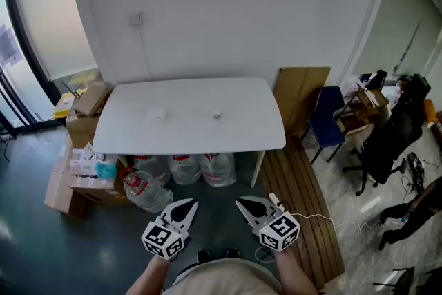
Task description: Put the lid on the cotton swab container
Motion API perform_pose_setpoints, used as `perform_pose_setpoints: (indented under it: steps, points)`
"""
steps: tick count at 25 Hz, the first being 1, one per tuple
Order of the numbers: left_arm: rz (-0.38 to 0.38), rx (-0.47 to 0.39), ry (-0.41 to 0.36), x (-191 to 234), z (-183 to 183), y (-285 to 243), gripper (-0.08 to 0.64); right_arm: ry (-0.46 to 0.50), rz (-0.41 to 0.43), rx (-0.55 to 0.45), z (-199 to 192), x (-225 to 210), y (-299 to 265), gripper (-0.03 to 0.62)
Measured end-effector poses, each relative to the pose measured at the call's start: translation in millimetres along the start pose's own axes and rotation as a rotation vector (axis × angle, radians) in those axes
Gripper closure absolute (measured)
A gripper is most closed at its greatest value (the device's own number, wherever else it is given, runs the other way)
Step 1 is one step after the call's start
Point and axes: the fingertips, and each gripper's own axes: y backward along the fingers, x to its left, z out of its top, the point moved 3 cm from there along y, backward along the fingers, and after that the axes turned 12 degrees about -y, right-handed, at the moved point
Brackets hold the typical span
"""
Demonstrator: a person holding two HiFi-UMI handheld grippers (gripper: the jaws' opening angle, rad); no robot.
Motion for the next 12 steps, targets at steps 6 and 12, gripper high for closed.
perform_pose_setpoints:
  steps: [6, 12]
  points:
    - [0.009, -0.012, -0.008, 19, 4, 10, 0.547, 0.006, 0.004, 0.003, -1, 10, -13, 0.577]
    - [-0.011, -0.031, -0.052, 27, 8, 14, 0.547, 0.014, 0.002, -0.008, -4, 17, -23, 0.577]
